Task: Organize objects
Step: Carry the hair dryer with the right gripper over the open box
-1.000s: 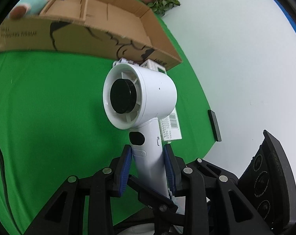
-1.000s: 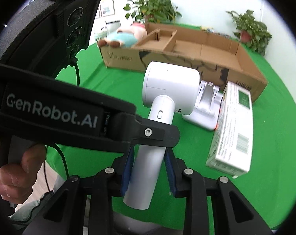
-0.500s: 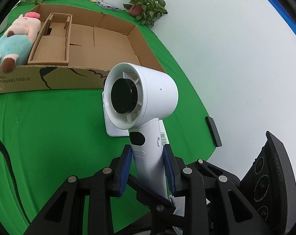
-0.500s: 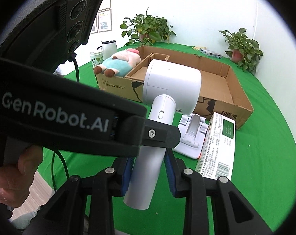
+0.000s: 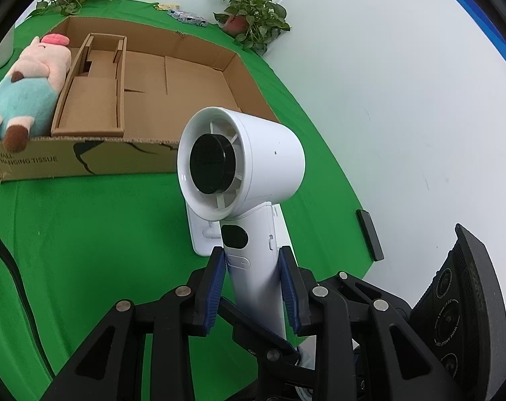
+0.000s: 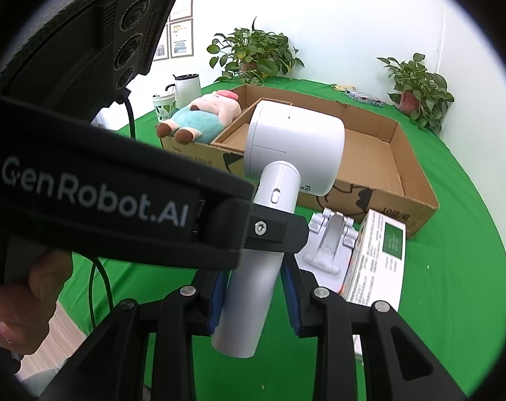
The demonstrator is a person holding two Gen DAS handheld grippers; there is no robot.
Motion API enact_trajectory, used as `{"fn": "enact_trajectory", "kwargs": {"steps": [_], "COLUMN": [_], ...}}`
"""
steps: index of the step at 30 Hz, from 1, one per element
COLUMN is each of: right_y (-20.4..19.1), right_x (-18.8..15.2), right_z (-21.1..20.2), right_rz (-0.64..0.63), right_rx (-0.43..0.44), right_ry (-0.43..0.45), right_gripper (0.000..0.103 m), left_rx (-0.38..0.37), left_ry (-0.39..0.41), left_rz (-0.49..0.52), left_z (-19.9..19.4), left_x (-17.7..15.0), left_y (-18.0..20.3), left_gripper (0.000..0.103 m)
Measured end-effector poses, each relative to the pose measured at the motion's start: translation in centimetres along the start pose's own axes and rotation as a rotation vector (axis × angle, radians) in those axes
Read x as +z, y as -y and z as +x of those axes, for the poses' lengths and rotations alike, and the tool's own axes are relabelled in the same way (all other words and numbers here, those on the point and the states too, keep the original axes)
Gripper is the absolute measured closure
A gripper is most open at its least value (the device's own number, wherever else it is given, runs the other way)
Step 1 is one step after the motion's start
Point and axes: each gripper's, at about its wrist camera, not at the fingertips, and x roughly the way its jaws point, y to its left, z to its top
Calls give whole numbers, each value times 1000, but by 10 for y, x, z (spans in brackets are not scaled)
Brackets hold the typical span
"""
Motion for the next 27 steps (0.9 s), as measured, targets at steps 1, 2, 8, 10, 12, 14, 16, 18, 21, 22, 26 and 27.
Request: {"fn": "enact_trajectory", "kwargs": {"steps": [1,2,8,10,12,14,16,18,21,22,26,27], "right_y": [0,1,7,9,10,13,15,18,26,28,39,42], "right_x": [3,6,21,25,29,34,40,48,61,65,80,83], "right_z": [1,2,10,14,18,24,29,33,39,41,53,56], "right_rz": [-3,-6,-9,-9,-10,-12,-17,-15,-5,-1,14,16], "right_rx": [0,-1,-3,-4,-4,-1,0,0,-6,-7,-19,-21], "right_ry": [4,9,32,35,33,31,37,47,67,72,80,82], "right_gripper": [74,74,74,74,74,74,74,74,74,74,74,74], "left_rx": [1,2,11,14,16,22,30,33,40,40,36,36], "left_ry": [3,6,18,17,15,14,19,25,25,23,18,17], "left_rz": [3,6,23,26,25,27,34,43,66,72,85,86], "left_z": [-1,-1,3,6,8,10,11,12,14,15,22,25], "left_x": [3,6,30,37,43,50,60,73,92,99,123,130], "left_y": [0,-1,-4,-7,-10,-13,-15,-15,-14,-14,-16,-17], "left_gripper": [74,74,74,74,74,74,74,74,74,74,74,74]}}
